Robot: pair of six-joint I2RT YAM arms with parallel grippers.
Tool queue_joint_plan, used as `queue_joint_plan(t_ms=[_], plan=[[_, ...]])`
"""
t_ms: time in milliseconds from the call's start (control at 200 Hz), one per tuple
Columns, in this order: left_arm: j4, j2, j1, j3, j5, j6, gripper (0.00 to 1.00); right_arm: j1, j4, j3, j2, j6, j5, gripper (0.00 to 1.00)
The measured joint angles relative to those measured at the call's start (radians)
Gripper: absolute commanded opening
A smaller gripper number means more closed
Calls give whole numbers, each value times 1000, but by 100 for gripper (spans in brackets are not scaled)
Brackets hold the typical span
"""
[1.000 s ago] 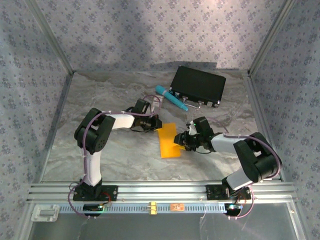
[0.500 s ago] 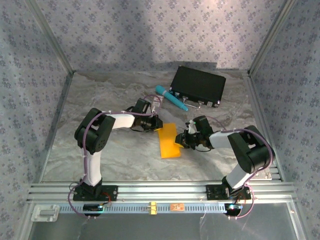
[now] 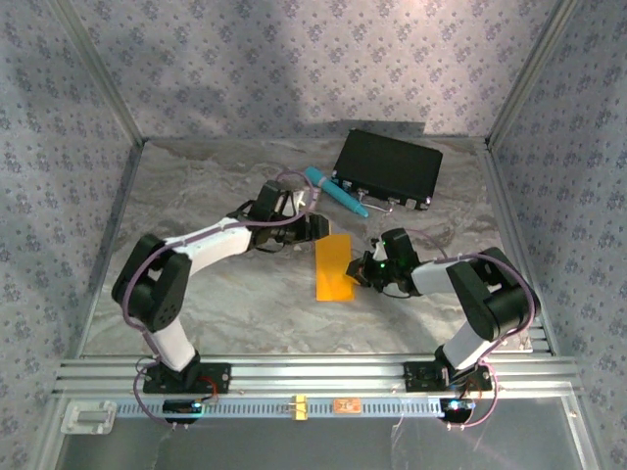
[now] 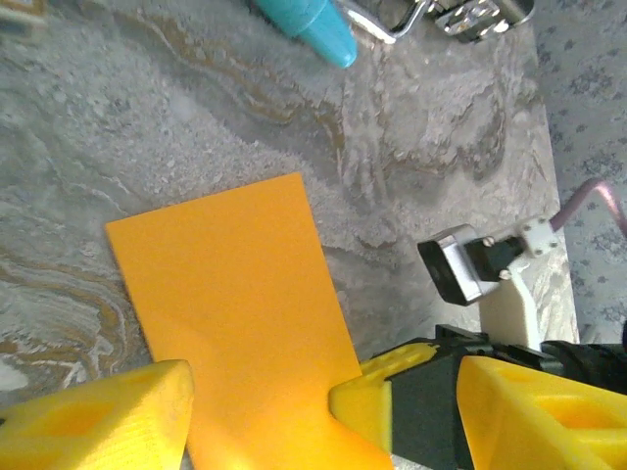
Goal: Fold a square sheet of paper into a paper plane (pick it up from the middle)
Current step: Fold the triangle a second time at the center of the table.
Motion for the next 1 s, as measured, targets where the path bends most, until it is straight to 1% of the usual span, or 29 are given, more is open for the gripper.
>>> queue_joint_plan(t_ms=[150, 220, 270, 320, 430, 540, 675, 785, 999], plan=[[45, -84, -40, -108, -85, 42, 63, 3, 13, 0, -5, 13, -1, 18], [65, -116, -61, -171, -105, 68, 58, 2, 6, 2, -10, 5, -2, 20], [68, -137, -72, -207, -108, 75, 52, 2, -10, 10, -12, -7, -8, 20], [76, -153, -83, -235, -109, 94, 51, -1, -21, 19, -12, -21, -15, 20], [110, -193, -122, -296, -135, 121, 53, -10, -47, 45, -12, -50, -37, 20], [108, -216, -214, -316, -197, 176, 58, -19, -65, 67, -12, -72, -55, 20], [74, -215, -357, -312, -328, 259, 62, -27, -81, 74, -9, -84, -68, 20], [39, -192, -453, -288, -436, 314, 64, -29, -88, 75, -8, -92, -77, 18], [-2, -101, -571, -204, -607, 393, 68, -31, -91, 75, -8, -95, -80, 17]])
